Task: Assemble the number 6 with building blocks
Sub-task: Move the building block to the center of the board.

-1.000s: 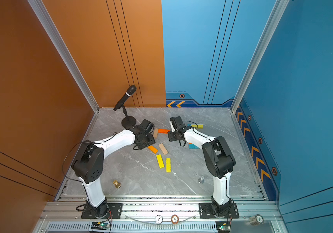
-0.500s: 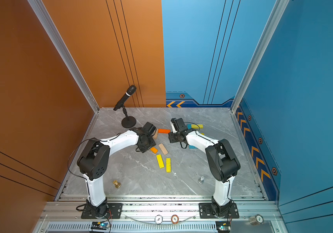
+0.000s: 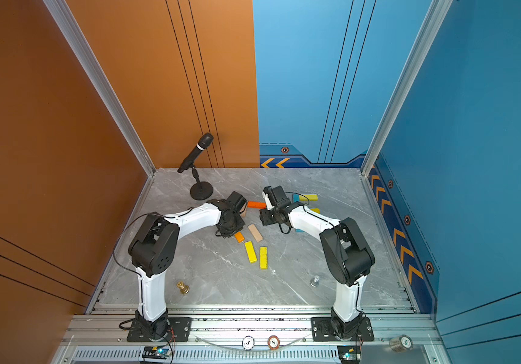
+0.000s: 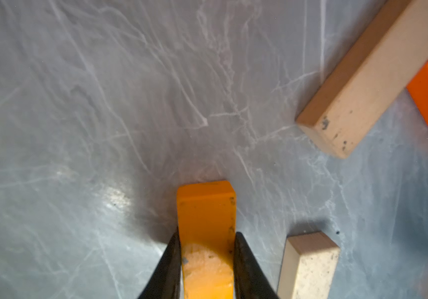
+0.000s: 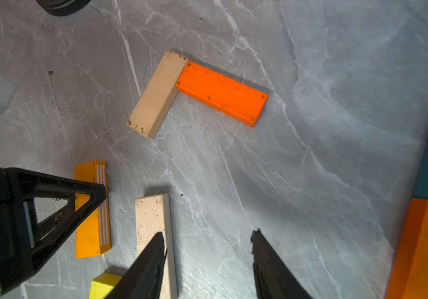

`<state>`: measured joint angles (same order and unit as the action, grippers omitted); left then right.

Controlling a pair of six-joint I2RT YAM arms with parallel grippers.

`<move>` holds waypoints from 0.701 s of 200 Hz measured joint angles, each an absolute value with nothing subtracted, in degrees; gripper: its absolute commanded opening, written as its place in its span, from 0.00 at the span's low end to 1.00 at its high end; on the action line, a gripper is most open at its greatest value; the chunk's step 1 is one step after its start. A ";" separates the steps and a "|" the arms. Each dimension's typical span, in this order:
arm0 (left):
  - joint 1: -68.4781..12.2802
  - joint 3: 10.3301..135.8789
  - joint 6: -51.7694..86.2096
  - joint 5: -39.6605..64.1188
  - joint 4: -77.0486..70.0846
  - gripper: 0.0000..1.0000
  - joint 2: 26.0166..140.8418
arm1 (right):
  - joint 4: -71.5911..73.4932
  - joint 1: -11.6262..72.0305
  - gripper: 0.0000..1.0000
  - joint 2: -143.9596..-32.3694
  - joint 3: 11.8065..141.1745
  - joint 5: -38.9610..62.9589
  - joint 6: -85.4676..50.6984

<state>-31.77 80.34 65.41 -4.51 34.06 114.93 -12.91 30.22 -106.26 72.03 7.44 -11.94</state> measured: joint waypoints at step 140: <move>-26.20 78.78 37.60 5.43 33.06 0.30 113.84 | -19.44 38.74 0.55 -109.78 72.49 6.11 -10.50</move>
<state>-26.20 78.78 37.60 5.43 33.06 113.84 -19.44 38.74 -109.78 72.49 6.11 -10.50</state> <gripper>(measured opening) 0.304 0.551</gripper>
